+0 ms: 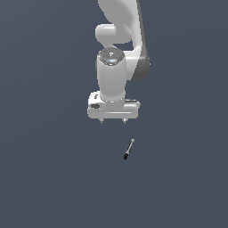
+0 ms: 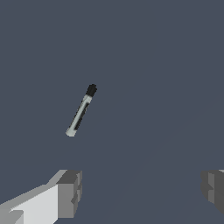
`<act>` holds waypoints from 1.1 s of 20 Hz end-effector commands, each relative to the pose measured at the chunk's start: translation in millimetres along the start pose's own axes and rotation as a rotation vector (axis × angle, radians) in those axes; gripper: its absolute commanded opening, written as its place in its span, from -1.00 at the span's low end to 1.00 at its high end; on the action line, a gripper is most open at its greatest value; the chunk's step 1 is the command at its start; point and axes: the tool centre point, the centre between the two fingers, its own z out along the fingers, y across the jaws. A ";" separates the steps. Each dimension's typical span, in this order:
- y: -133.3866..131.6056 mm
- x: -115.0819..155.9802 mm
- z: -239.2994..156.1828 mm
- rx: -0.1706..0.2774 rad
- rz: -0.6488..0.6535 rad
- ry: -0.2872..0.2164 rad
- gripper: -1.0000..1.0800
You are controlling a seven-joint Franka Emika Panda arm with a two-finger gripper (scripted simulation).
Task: Pick up the object and move it to a goal position.
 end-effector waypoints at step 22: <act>-19.2 -5.7 13.4 -0.005 -0.056 -0.036 0.92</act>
